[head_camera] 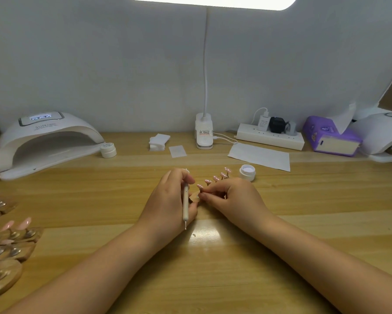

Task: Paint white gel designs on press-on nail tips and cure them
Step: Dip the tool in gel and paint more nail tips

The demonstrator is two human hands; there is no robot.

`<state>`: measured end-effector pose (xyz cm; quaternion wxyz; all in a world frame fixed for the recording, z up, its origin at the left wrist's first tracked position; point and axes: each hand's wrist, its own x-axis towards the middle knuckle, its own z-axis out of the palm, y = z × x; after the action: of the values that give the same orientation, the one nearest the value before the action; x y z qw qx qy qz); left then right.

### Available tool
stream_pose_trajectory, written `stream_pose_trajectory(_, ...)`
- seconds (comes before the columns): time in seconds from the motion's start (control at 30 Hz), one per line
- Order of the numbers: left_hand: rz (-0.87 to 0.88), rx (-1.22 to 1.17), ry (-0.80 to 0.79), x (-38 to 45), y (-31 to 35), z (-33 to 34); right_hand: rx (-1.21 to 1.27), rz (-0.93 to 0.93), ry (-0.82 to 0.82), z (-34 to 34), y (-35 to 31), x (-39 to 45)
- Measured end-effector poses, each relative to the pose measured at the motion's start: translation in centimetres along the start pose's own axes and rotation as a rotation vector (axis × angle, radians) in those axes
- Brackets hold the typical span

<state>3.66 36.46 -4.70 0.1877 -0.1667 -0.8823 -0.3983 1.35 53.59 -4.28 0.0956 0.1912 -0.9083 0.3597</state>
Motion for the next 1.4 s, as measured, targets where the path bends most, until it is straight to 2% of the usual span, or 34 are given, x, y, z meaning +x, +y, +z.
stream_pose_trajectory(0.27,0.003,0.021,0.003,-0.1,-0.2,0.0,-0.21,-0.046,-0.039,0.2,-0.2,-0.1)
stream_pose_trajectory(0.43,-0.015,0.026,0.012,-0.1,-0.3,0.0,-0.25,-0.097,-0.058,0.1,-0.2,-0.4)
stream_pose_trajectory(0.6,0.015,0.059,-0.018,0.3,-0.9,-0.8,-0.179,-0.082,0.071,-1.3,-0.1,-0.8)
stream_pose_trajectory(0.7,0.033,0.086,-0.052,0.9,-1.6,-1.5,-0.059,0.019,0.231,-3.4,1.2,-0.1)
stream_pose_trajectory(0.77,0.036,0.101,-0.057,1.1,-2.1,-1.8,0.006,0.109,0.265,-4.8,2.2,0.5)
stream_pose_trajectory(0.93,0.094,0.162,-0.039,1.4,-2.8,-1.8,-0.273,0.16,0.052,-4.7,3.3,0.4)
stream_pose_trajectory(1.07,0.125,0.169,-0.026,1.3,-2.8,-1.9,-0.465,0.128,-0.002,-3.3,3.4,0.3)
stream_pose_trajectory(1.2,0.139,0.158,-0.029,1.2,-2.5,-1.9,-0.507,0.053,-0.089,-3.4,3.8,1.1)
stream_pose_trajectory(1.4,0.111,0.112,-0.048,1.2,-2.3,-2.3,-0.347,-0.179,-0.161,-4.9,3.5,0.6)
